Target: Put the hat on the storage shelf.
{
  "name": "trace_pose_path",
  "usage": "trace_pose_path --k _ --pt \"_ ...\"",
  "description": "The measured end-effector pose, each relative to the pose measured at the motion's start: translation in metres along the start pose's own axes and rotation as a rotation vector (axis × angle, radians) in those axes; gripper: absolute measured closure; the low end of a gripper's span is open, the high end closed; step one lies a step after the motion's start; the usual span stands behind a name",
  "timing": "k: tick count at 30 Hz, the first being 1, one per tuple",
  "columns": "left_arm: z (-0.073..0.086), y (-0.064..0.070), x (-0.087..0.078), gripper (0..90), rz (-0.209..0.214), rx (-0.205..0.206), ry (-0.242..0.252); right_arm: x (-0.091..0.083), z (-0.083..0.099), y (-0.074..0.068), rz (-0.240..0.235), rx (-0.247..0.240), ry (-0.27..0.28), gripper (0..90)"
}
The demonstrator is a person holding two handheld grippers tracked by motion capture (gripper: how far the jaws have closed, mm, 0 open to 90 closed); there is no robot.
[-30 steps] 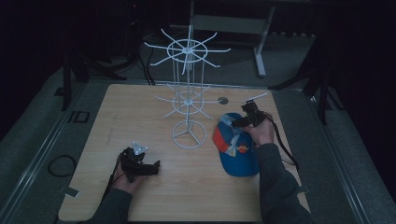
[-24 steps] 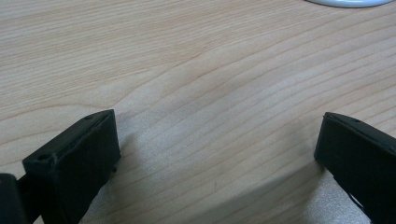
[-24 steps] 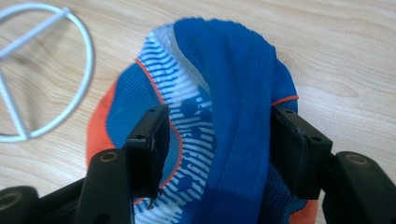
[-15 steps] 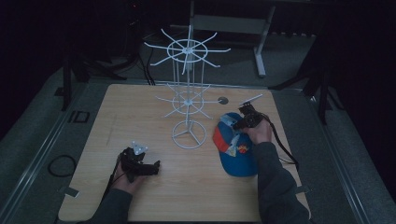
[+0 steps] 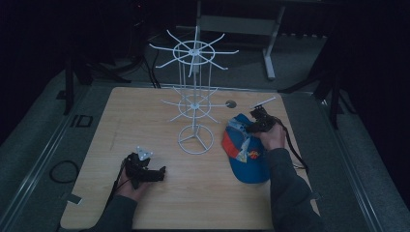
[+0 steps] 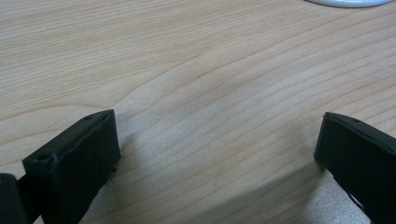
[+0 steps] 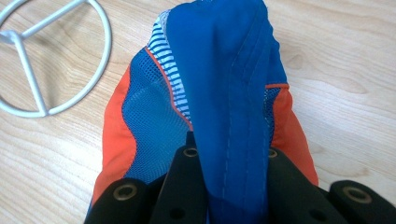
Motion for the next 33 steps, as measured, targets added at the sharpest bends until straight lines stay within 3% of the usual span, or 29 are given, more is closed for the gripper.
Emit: trace_pose_path --k 10,18,33 --pt "0.0 0.0 0.0 0.1 0.0 0.0 0.0 -0.023 0.01 -0.001 -0.002 -0.038 0.074 87.9" --pt "0.0 0.0 0.0 0.1 0.0 0.001 -0.001 -0.046 0.009 -0.013 -0.041 -0.055 0.173 88.0" --pt "0.0 0.0 0.0 0.1 -0.001 0.002 -0.001 -0.07 0.011 -0.025 -0.077 -0.097 0.253 87.9"
Point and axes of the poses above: each handheld gripper's, and its own axes: x roughly forward along the jaws, z roughly out of its underside, y roughly to its right, the point moved 2 cm from there along x, roughly forward along the jaws, and after that the axes turned 7 degrees about -x, right-handed, at the moved point
